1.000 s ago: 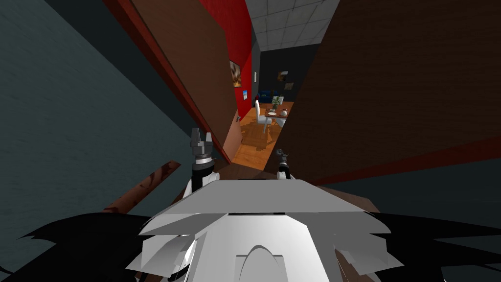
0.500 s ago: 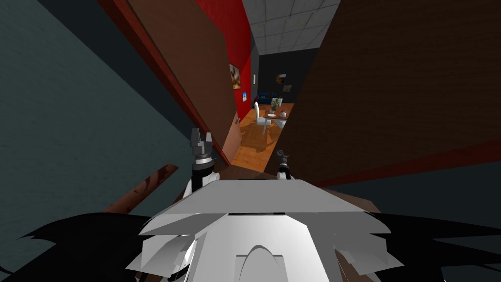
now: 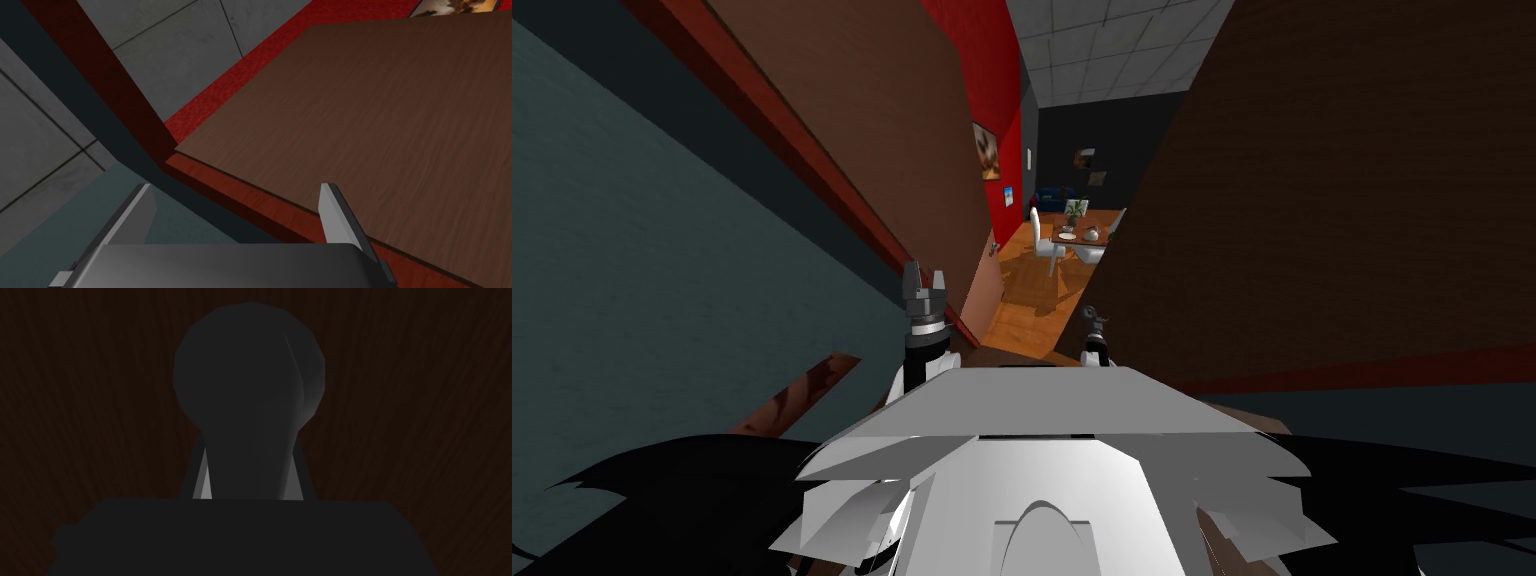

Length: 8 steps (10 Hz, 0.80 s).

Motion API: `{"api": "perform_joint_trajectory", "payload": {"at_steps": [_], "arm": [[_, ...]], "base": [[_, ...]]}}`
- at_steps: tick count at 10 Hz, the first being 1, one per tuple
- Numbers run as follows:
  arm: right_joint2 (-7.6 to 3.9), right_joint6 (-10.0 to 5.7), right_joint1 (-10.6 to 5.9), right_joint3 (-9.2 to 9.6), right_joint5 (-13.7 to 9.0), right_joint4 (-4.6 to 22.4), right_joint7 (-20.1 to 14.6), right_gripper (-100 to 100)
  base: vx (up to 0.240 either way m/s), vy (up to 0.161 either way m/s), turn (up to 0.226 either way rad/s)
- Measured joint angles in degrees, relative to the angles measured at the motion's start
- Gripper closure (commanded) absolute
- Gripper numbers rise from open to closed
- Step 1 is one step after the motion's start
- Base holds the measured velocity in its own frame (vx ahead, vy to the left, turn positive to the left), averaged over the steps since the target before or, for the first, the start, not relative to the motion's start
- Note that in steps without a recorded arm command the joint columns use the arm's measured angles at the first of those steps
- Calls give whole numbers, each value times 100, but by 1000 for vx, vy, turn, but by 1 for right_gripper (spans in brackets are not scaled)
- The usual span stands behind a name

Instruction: Push the door open

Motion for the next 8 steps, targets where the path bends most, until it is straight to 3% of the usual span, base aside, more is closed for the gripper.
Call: {"api": "perform_joint_trajectory", "payload": {"at_steps": [4,7,8], "arm": [[0,109,88,-252,-147,-158,116,100],[-94,-9,-41,-444,-262,153,128,100],[-77,13,-1,-491,-286,55,176,100]], "base": [[196,9,-53],[173,14,-50],[160,23,-64]]}}
